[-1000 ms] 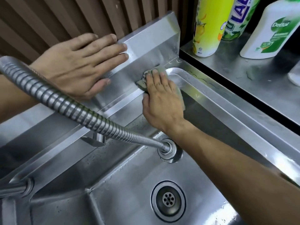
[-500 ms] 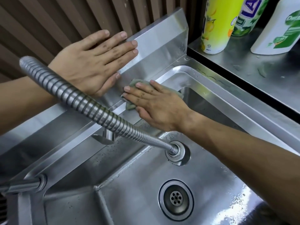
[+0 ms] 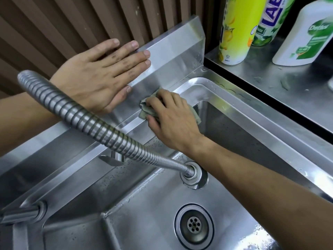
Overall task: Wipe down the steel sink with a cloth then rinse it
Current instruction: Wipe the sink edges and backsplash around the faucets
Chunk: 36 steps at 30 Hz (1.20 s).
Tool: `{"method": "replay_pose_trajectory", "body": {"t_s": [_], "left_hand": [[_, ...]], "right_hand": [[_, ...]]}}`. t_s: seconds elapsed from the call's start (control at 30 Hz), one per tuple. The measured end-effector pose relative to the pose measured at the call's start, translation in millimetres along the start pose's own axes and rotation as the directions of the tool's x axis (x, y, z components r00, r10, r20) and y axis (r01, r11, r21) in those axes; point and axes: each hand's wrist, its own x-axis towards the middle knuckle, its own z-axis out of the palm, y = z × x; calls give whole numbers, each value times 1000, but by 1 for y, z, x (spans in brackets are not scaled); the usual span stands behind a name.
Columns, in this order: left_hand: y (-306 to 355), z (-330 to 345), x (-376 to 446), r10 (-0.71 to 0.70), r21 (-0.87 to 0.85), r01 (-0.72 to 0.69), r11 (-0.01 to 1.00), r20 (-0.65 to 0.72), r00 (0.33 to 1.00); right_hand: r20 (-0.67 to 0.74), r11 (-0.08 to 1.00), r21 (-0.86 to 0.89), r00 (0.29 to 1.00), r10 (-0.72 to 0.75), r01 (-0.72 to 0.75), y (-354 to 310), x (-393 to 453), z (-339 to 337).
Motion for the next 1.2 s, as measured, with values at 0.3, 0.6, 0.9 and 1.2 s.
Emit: {"method": "replay_pose_trajectory", "body": {"t_s": [0.3,0.6,0.9,1.2], "left_hand": [[0,1,0,1,20,-1,1000,-7,1000],[0,1,1,1,6,-1,1000,-4,1000],[0,1,2,10,0,-10,1000,-13,1000],[0,2,5,17,4,-17,1000,-73,997]], "right_hand": [[-101,987,93,988,-120,129,24,-6,9],[-82,991,123,996,-34,44,19,5,0],[-377,833,553,896,234,15,-4,19,3],[-47,997,-73,999,-10,7,39,11,-2]]}}
